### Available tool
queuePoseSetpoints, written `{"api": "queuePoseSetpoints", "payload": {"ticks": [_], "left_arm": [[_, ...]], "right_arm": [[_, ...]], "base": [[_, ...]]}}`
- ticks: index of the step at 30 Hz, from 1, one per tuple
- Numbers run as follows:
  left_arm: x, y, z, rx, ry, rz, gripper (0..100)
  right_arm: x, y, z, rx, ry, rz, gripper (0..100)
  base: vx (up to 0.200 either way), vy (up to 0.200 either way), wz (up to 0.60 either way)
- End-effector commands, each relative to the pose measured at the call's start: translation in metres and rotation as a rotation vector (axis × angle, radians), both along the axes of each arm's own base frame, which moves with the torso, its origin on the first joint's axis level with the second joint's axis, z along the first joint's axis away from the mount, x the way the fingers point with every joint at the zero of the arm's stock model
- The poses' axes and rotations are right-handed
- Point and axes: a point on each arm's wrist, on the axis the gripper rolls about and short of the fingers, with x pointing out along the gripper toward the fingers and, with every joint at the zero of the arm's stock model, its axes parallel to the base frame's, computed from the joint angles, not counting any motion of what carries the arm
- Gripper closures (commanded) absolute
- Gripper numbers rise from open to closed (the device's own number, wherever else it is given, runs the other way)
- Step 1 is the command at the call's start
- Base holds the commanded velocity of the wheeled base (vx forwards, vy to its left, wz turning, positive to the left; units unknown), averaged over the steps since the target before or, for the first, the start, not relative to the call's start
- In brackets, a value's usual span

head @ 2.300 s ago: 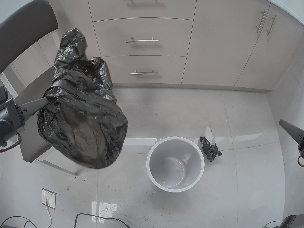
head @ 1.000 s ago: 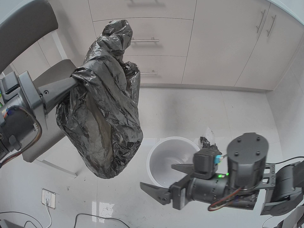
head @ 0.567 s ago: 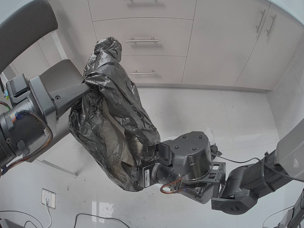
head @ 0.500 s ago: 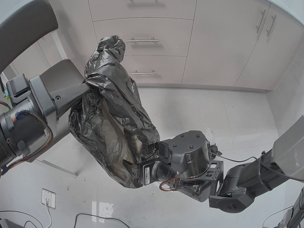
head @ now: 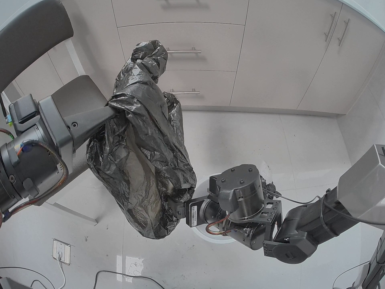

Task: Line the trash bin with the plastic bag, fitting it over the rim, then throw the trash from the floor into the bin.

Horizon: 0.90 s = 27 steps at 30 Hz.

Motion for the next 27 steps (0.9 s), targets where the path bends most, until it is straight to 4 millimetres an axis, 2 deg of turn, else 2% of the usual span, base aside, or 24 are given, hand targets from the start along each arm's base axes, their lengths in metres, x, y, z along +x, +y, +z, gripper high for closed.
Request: {"api": "queuePoseSetpoints", "payload": {"ticks": [1,9,21,27], "left_arm": [[0.000,0.000,0.000,-0.002,0.000,0.000,100],[0.000,0.000,0.000,-0.002,0.000,-0.003,100],[0.000,0.000,0.000,-0.003,0.000,-0.001,100],[0.000,0.000,0.000,-0.003,0.000,-0.001,100]], "right_arm": [[0.013,-0.002,0.007,0.021,-0.023,-0.029,0],[0.021,0.006,0.008,0.035,-0.042,-0.031,0],[0.024,0.008,0.010,0.047,-0.051,-0.033,0],[0.031,0.009,0.007,0.047,-0.051,-0.047,0]], "base": [[0.000,0.000,0.00],[0.000,0.000,0.00],[0.000,0.000,0.00],[0.000,0.000,0.00]]}}
